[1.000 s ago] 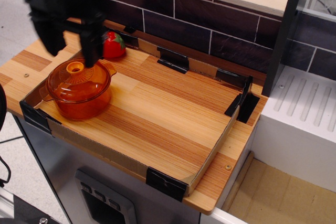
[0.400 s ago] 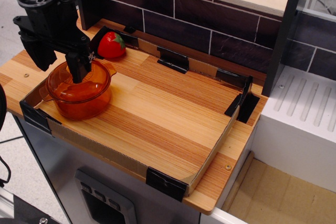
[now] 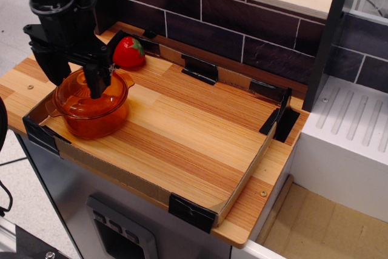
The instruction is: Take lid off pot
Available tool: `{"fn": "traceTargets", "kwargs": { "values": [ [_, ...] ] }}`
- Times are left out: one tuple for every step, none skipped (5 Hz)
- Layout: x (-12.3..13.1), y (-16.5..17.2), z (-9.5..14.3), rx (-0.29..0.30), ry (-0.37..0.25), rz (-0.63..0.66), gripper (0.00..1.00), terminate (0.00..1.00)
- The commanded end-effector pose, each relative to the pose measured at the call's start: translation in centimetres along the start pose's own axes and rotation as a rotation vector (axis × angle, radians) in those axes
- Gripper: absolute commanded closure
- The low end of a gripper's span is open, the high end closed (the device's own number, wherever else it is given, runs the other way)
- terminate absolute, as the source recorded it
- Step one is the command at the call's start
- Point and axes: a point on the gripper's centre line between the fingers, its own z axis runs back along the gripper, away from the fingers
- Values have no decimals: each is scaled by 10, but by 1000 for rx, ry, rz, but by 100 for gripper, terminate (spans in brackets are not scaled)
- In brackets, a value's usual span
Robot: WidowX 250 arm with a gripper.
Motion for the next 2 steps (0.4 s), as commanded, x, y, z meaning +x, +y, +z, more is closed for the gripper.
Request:
{"fn": "traceTargets", "kwargs": {
  "values": [
    [17, 3, 5, 29, -36, 9, 0, 0],
    [19, 4, 3, 35, -37, 21, 100, 0]
  ]
}}
